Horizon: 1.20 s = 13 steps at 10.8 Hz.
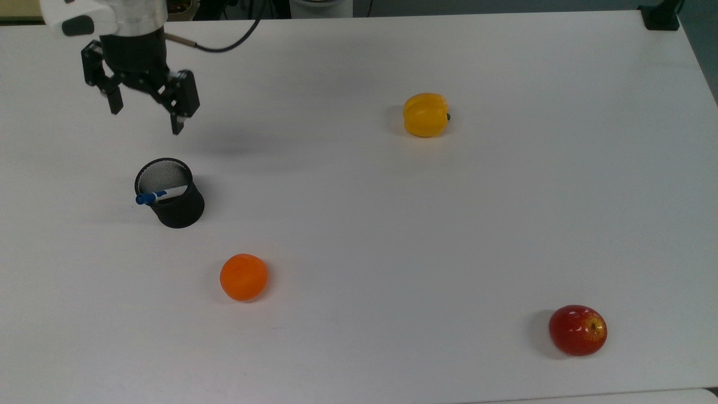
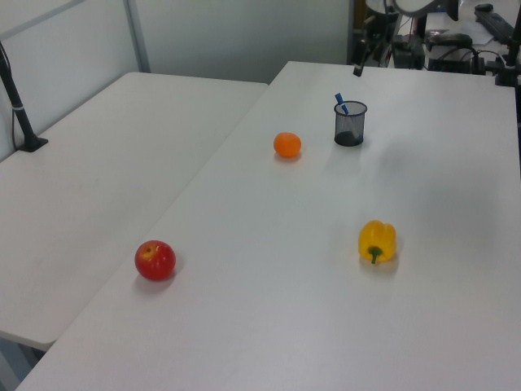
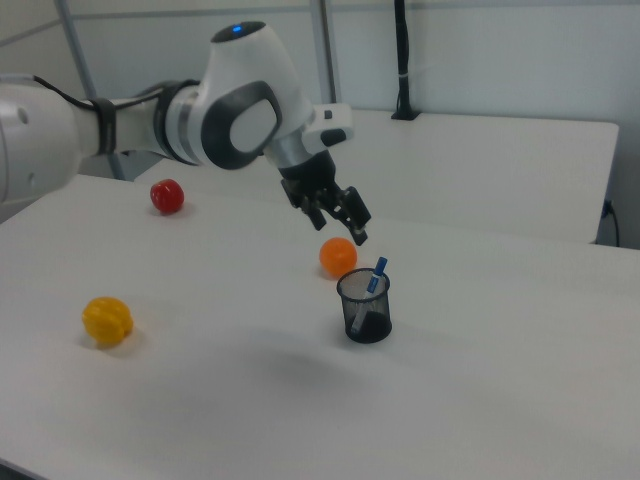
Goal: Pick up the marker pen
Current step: 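Move the open gripper over the black mesh pen cup, then close the gripper on the blue-capped marker in the cup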
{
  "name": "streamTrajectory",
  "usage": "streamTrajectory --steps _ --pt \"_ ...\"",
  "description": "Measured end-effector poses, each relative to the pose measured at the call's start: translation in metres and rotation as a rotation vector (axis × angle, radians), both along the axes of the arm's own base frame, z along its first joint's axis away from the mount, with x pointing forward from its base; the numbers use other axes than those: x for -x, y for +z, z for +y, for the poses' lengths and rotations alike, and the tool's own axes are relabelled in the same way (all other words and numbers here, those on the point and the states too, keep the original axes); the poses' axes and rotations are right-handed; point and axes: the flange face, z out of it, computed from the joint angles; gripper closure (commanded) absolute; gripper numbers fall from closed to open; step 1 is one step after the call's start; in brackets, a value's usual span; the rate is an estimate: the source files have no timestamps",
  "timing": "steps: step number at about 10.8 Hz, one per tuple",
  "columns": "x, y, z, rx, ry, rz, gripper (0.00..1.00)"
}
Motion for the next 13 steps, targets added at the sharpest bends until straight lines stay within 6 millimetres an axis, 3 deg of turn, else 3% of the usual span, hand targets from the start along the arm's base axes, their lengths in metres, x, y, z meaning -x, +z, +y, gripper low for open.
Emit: streamTrajectory --steps 4,9,13 --pt "-0.022 -0.037 -0.008 0.005 -0.022 -0.072 0.10" --pt "-0.038 -0.076 -0.015 0.014 -0.018 -0.125 0.52" --pt "-0.044 -0.090 -0.015 0.018 -0.013 -0.143 0.54"
